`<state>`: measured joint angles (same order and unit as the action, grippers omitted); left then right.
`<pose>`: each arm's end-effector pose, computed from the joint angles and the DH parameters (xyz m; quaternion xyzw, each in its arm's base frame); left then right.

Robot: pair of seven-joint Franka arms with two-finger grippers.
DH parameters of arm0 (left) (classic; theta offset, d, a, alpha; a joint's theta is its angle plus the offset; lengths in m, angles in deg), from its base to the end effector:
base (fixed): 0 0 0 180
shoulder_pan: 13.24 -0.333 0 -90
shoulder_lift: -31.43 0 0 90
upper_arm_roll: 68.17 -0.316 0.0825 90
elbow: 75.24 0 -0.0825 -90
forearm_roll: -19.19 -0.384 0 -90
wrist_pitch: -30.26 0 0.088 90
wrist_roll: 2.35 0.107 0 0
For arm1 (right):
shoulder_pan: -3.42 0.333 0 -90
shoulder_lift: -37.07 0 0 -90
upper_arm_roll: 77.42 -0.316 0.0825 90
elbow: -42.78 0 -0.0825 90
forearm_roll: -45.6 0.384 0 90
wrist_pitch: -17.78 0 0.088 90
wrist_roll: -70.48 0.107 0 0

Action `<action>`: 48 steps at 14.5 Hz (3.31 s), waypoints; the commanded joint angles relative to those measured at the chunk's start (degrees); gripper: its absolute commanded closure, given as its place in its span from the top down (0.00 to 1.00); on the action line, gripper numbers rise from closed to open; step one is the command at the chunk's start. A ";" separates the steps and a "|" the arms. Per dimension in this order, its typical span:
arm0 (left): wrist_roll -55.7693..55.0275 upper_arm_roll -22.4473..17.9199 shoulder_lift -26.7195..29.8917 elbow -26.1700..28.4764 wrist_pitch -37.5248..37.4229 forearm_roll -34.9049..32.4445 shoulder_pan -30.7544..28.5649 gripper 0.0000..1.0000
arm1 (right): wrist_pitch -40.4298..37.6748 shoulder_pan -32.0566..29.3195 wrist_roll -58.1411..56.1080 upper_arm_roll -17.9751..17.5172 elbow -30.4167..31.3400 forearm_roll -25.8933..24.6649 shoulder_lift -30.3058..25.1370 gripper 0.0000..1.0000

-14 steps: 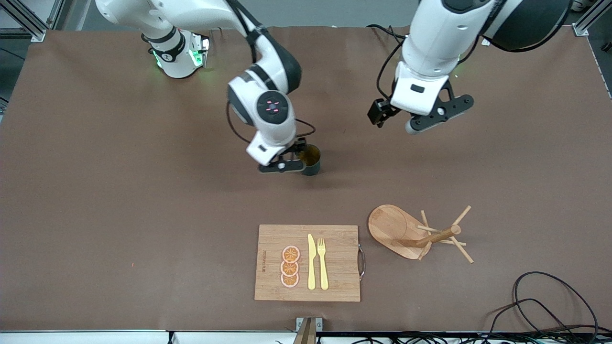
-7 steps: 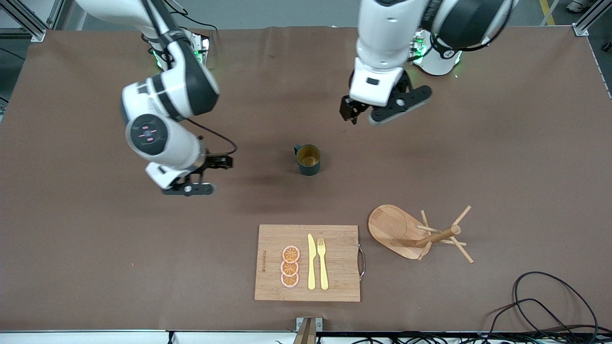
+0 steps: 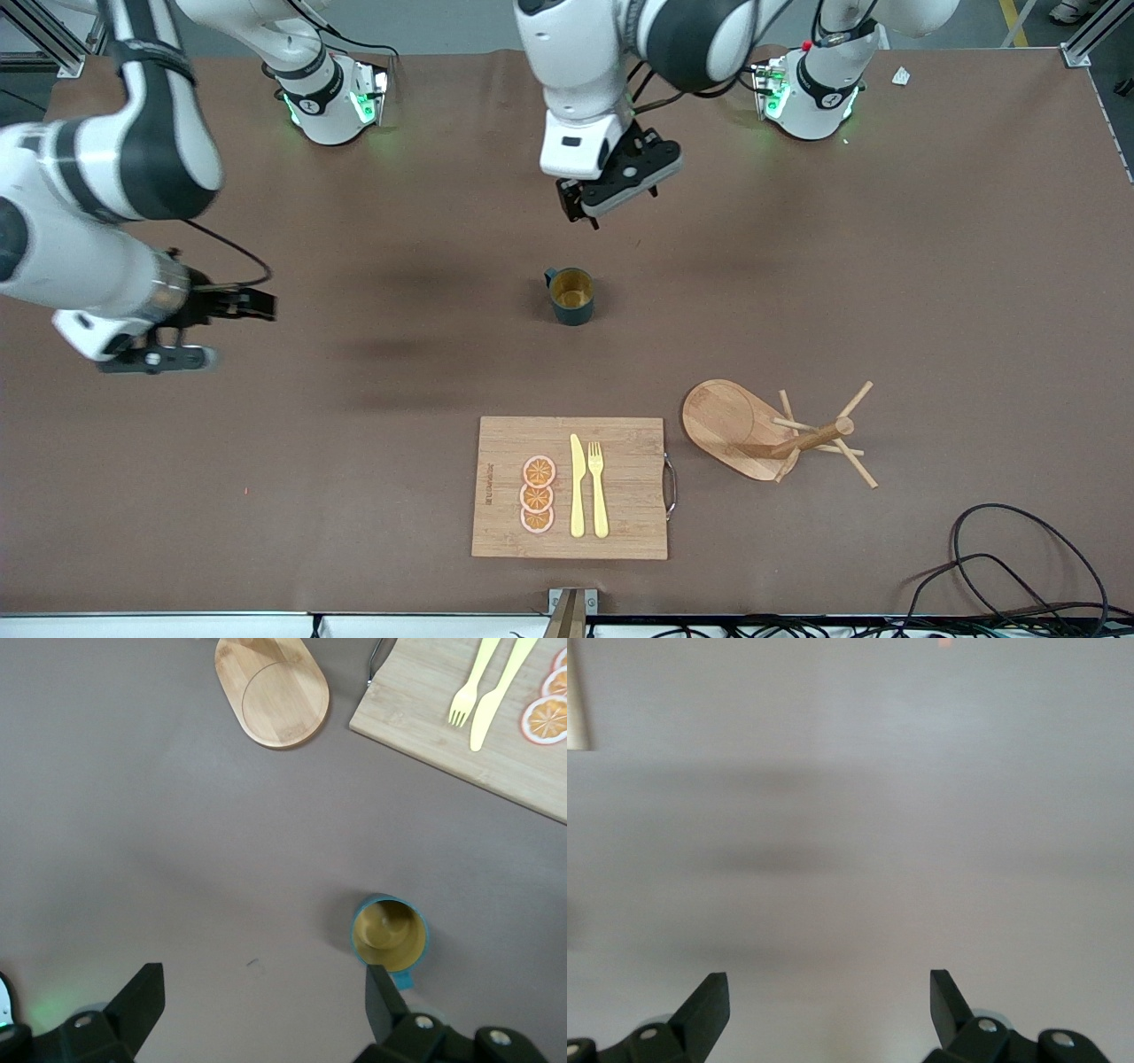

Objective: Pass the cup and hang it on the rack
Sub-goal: 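Set the mug down, open the right gripper and withdraw it, then lower the left gripper onto the mug and grasp its handle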

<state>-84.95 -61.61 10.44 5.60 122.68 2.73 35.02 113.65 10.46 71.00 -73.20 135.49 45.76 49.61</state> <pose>0.4090 -0.5101 0.4848 -0.9640 -0.2224 -0.0841 0.1188 0.6097 0.0338 0.4826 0.9965 0.0200 -0.0812 0.0090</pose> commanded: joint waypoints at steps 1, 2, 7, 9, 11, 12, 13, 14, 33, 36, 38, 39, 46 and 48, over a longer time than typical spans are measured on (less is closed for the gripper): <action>-7.19 -0.40 -6.75 -3.66 2.74 -5.31 4.37 1.00 | -3.49 -4.82 -2.80 -1.49 -3.05 -1.48 -1.03 1.00; -10.53 -0.84 -9.92 -5.24 4.60 -7.60 6.57 1.00 | -4.45 -5.88 -3.15 -1.41 -4.10 -1.48 -1.03 1.00; -24.43 -1.20 -22.32 -8.77 6.55 -18.42 12.82 1.00 | -7.98 -8.17 -3.07 -1.49 -7.09 -1.48 -0.77 1.00; -28.48 -1.28 -25.05 -8.95 6.90 -21.32 15.19 1.00 | -8.07 -8.35 -2.98 -1.49 -8.15 -1.13 -0.50 1.00; -30.68 -1.28 -26.99 -9.04 6.90 -23.87 16.69 1.00 | -8.16 -8.35 -2.89 -1.49 -8.33 -0.51 -0.50 1.00; -32.52 -1.28 -27.96 -9.30 7.16 -24.75 17.04 1.00 | -8.33 -8.53 -2.98 -1.49 -8.33 -0.07 -0.50 1.00; -33.84 -1.28 -28.84 -9.47 7.86 -25.72 17.57 1.00 | -8.68 -8.62 -2.98 -1.58 -8.77 -0.07 -0.50 1.00; -35.33 -1.28 -30.15 -9.56 8.48 -26.68 17.75 1.00 | -9.38 -8.79 -3.07 -1.58 -10.34 -0.07 -0.42 1.00; -40.62 -2.87 -35.96 -9.48 14.28 -30.82 17.84 0.40 | -16.15 -9.41 -3.24 -1.67 -4.91 0.19 -11.31 1.00; -40.53 -2.87 -35.96 -9.39 14.37 -30.82 17.75 0.21 | -16.24 -9.23 -3.24 -1.76 -4.64 0.19 -12.45 1.00; -40.45 -2.87 -35.96 -9.39 14.37 -30.82 17.66 0.15 | -16.50 -9.32 -3.24 -1.76 -4.38 0.19 -13.59 1.00; -40.36 -2.87 -35.96 -9.30 14.37 -30.82 17.58 0.13 | -16.68 -9.41 -3.24 -1.76 -3.85 0.19 -14.21 1.00; -35.71 -1.90 -28.77 -9.39 14.28 -22.68 12.40 0.00 | -15.72 -9.41 -3.24 -1.67 0.02 0.63 -18.25 1.00; -33.51 -1.64 -25.96 -9.48 15.42 -16.79 9.50 0.00 | -15.63 -9.49 -3.24 -1.67 -0.07 0.63 -19.04 1.00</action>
<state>-121.05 -63.94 -19.70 -5.14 136.97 -18.89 47.42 96.94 2.19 67.90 -74.04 133.17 45.47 33.17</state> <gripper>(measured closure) 0.793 0.000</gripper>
